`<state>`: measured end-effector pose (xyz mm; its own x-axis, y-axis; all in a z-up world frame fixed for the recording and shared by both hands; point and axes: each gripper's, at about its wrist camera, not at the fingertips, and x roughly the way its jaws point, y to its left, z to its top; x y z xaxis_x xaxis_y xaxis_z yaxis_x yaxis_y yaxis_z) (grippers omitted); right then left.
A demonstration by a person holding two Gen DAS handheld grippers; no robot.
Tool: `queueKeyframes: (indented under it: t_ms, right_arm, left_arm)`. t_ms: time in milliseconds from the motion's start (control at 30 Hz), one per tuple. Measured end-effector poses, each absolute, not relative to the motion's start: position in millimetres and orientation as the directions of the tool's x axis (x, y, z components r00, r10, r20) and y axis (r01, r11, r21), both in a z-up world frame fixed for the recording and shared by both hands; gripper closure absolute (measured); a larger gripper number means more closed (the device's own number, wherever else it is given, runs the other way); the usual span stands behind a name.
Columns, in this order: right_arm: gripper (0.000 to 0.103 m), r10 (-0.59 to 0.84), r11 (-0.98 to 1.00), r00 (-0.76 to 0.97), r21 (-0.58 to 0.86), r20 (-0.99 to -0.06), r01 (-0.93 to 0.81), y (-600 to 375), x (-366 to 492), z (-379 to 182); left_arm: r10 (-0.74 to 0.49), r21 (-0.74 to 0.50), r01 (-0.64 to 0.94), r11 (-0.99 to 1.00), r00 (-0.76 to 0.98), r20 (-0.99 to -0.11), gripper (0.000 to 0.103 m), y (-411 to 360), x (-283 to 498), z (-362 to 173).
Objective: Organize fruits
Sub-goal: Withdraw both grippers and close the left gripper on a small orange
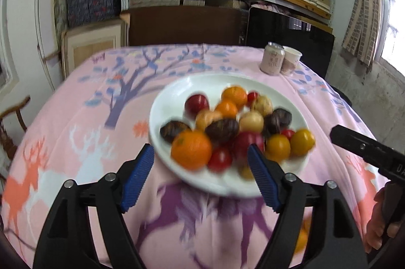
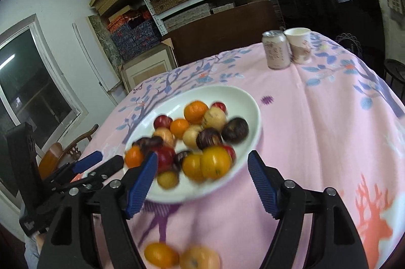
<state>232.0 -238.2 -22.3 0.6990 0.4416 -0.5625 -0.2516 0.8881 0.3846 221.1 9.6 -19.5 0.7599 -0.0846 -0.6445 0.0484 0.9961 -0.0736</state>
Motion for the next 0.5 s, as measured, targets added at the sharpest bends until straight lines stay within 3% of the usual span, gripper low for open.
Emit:
queueKeyframes:
  t_ms: [133,267,500]
  right_arm:
    - [0.028,0.458,0.881,0.68,0.397,-0.573,-0.259,-250.1,194.9,-33.7]
    - [0.026,0.478,0.868,0.674,0.419,-0.563,-0.266,-262.1,169.3,-40.4]
    - [0.024,0.489,0.857,0.659,0.456,-0.571,-0.24,-272.3,169.4,-50.9]
  left_arm:
    - [-0.199,-0.129,0.151,0.98,0.718,-0.668,0.029,9.2,182.1,-29.3]
    - [-0.265,-0.042,0.323,0.946,0.689,-0.675,0.029,-25.1,147.1,-39.1]
    - [-0.311,-0.008,0.432,0.902,0.635,-0.707,0.029,-59.3,144.5,-53.8]
